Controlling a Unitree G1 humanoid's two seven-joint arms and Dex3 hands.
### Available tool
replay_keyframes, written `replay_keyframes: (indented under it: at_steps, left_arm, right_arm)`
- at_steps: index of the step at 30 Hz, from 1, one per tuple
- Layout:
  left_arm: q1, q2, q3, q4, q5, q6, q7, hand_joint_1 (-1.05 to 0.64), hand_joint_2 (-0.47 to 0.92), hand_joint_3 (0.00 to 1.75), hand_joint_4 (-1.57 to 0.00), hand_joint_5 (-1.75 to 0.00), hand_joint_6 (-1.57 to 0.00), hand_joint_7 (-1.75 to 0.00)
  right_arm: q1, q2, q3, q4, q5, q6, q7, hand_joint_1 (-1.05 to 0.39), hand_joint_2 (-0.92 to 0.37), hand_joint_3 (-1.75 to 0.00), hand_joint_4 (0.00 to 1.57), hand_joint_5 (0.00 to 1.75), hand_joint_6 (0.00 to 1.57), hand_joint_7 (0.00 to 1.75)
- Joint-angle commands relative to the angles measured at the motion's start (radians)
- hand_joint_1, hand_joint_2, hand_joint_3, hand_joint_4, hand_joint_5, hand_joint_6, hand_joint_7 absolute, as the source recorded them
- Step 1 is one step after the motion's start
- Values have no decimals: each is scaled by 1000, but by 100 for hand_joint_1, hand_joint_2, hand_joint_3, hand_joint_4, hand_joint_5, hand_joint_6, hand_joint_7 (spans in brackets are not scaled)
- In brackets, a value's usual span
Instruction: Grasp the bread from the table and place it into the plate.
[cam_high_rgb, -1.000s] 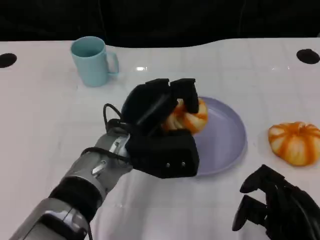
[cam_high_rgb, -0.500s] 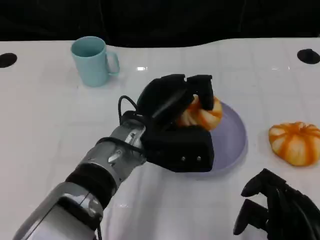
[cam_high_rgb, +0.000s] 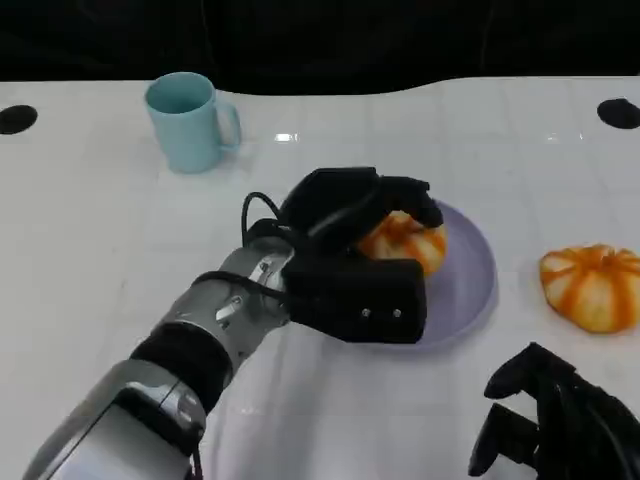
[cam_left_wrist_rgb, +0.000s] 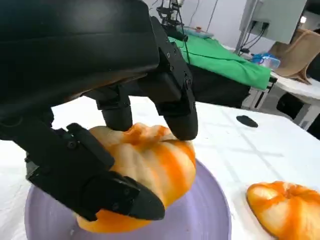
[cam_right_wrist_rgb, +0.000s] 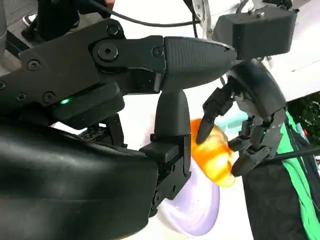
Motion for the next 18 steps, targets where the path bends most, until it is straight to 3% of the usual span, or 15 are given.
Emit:
replay_keyframes:
  at_steps: [1, 3, 7, 18]
  left_arm:
    - [-27, 23, -11, -25, 8, 21, -53, -60, 92, 30, -28, -55, -35, -1]
    - [-25, 25, -11, -31, 7, 25, -59, -61, 92, 30, -26, -53, -33, 0]
    - [-19, 51, -26, -67, 11, 53, -153, -77, 92, 37, -6, -43, -22, 0]
    - [-10, 56, -30, -95, 5, 70, -170, -78, 92, 38, -4, -42, -21, 0]
  right_arm:
    - [-1, -10, -5, -12, 11, 9, -3, -51, -92, -49, 59, 175, 34, 173]
    - [-1, -10, -5, -12, 10, 10, -3, -51, -92, -49, 60, 175, 34, 173]
    - [-7, -2, 2, -6, 2, 0, -5, -52, -92, -49, 62, 175, 35, 173]
    - [-7, -2, 2, -5, 1, 0, -6, -52, -92, -49, 62, 175, 35, 173]
